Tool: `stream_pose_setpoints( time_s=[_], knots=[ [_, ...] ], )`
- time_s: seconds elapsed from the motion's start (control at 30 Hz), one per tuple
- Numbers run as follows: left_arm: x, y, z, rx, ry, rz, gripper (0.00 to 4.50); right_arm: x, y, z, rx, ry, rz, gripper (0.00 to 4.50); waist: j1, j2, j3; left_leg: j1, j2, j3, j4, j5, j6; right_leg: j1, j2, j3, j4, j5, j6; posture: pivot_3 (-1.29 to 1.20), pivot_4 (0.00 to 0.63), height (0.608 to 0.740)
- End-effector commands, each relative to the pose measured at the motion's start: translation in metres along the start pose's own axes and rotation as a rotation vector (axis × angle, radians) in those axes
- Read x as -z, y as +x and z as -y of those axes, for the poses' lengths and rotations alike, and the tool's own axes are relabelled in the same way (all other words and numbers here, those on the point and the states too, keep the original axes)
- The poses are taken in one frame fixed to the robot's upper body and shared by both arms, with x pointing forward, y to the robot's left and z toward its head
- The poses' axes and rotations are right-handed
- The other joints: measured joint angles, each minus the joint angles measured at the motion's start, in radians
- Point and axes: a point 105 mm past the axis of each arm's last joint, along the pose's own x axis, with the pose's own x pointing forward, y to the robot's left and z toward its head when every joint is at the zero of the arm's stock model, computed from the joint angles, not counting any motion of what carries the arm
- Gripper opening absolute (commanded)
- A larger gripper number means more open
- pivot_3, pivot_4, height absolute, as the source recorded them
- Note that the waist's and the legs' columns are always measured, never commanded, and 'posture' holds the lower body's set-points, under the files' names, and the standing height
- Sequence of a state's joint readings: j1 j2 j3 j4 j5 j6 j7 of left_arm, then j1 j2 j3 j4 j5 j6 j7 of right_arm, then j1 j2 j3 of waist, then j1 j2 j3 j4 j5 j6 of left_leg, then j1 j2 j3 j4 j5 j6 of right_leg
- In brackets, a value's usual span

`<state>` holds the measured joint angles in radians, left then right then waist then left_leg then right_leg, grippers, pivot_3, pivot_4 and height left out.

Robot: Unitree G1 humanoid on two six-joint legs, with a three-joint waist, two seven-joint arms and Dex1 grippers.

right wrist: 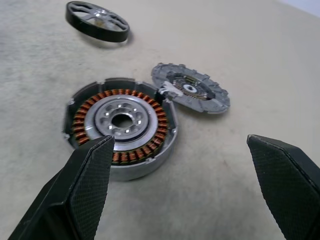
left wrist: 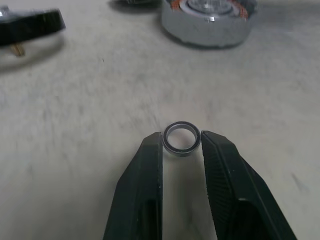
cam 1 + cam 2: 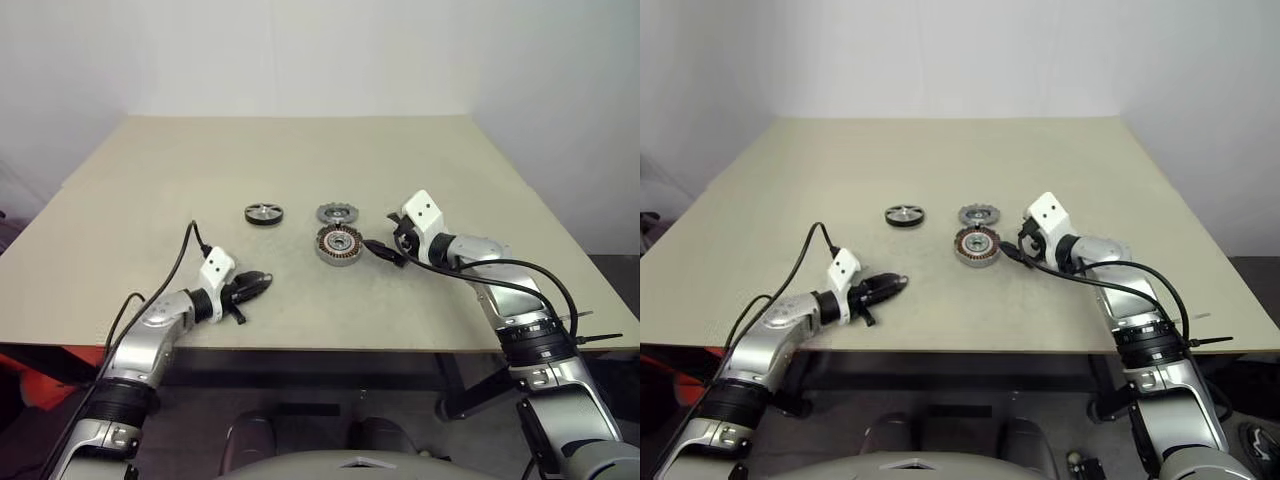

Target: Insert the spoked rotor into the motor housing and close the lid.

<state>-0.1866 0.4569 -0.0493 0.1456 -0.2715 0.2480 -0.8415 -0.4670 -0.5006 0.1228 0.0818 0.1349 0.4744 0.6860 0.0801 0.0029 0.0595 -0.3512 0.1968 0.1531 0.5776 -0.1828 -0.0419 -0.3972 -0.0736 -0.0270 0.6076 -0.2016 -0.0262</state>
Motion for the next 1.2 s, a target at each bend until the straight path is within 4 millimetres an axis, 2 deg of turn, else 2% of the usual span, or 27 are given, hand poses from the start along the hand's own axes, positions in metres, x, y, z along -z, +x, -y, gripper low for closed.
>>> stream_pose_setpoints(
  time_s=[0.03, 0.17, 0.3, 0.37, 0.5, 0.6, 0.7, 0.83, 0.97, 1.2],
  knots=[
    [-0.024, -0.005, -0.003, 0.036, 0.033, 0.047, 0.78, -0.016, -0.001, -0.002, 0.026, -0.027, 0.071, 4.36, -0.001, 0.0, 0.0, 0.0, 0.0, 0.0, 0.0, 0.0, 0.0, 0.0, 0.0, 0.0, 0.0, 0.0, 0.0, 0.0, 0.0, 0.74],
    [-0.038, -0.008, -0.009, 0.078, 0.039, 0.047, 0.78, -0.009, 0.004, -0.017, 0.028, -0.005, 0.081, 4.36, 0.0, 0.0, 0.0, -0.003, 0.0, 0.001, -0.001, -0.003, 0.004, -0.003, 0.0, 0.0, 0.0, 0.002, -0.009, 0.0, 0.0, 0.74],
    [-0.053, 0.0, -0.012, 0.111, 0.049, 0.069, 0.78, -0.007, 0.004, -0.024, 0.039, 0.014, 0.088, 4.36, 0.002, 0.0, 0.0, -0.008, -0.001, 0.001, -0.001, -0.004, 0.006, -0.006, 0.0, 0.0, -0.001, 0.001, -0.009, 0.0, 0.0, 0.74],
    [-0.065, 0.011, -0.008, 0.143, 0.073, 0.089, 0.78, -0.007, 0.003, -0.022, 0.054, 0.017, 0.089, 4.36, 0.004, 0.0, 0.0, -0.008, -0.002, 0.001, 0.0, -0.004, 0.007, -0.006, -0.001, 0.0, -0.001, 0.001, -0.009, 0.0, 0.0, 0.74],
    [-0.09, 0.045, 0.006, 0.226, 0.135, 0.133, 0.78, -0.004, -0.003, -0.015, 0.086, 0.014, 0.075, 4.36, 0.016, 0.0, 0.0, -0.006, -0.002, 0.0, 0.0, -0.003, 0.005, -0.004, -0.001, 0.0, 0.0, 0.001, -0.008, 0.0, 0.0, 0.74],
    [-0.1, 0.073, 0.022, 0.295, 0.172, 0.139, 0.78, -0.001, -0.012, -0.012, 0.096, 0.002, 0.061, 4.36, 0.019, 0.0, 0.0, -0.006, -0.002, 0.0, 0.0, -0.002, 0.004, -0.003, -0.001, 0.0, -0.001, -0.001, -0.004, 0.0, 0.0, 0.74],
    [-0.1, 0.094, 0.036, 0.361, 0.198, 0.125, 0.78, 0.0, -0.023, -0.011, 0.096, -0.009, 0.051, 4.36, 0.019, 0.0, 0.0, -0.006, -0.005, 0.0, 0.0, -0.002, 0.004, -0.002, -0.002, 0.001, -0.001, -0.001, -0.004, 0.0, 0.0, 0.74],
    [-0.095, 0.11, 0.043, 0.393, 0.215, 0.099, 0.78, 0.002, -0.034, -0.012, 0.107, -0.018, 0.041, 4.36, 0.015, -0.001, 0.0, -0.011, -0.006, 0.0, 0.0, -0.002, 0.004, -0.004, -0.001, 0.001, -0.001, 0.001, -0.007, 0.0, 0.0, 0.74],
    [-0.091, 0.12, 0.04, 0.387, 0.219, 0.078, 0.78, 0.0, -0.04, -0.011, 0.139, -0.002, 0.05, 4.36, 0.02, -0.001, 0.0, -0.013, -0.006, -0.001, 0.0, -0.004, 0.006, -0.005, -0.001, 0.0, -0.001, 0.0, -0.007, 0.0, 0.0, 0.74],
    [-0.097, 0.135, 0.029, 0.317, 0.224, 0.068, 0.78, 0.0, -0.043, -0.007, 0.197, 0.035, 0.069, 4.36, 0.028, -0.001, 0.001, -0.011, -0.006, -0.002, 0.002, -0.004, 0.007, -0.004, -0.005, 0.0, -0.001, 0.001, -0.006, 0.0, 0.0, 0.74]
  ],
)
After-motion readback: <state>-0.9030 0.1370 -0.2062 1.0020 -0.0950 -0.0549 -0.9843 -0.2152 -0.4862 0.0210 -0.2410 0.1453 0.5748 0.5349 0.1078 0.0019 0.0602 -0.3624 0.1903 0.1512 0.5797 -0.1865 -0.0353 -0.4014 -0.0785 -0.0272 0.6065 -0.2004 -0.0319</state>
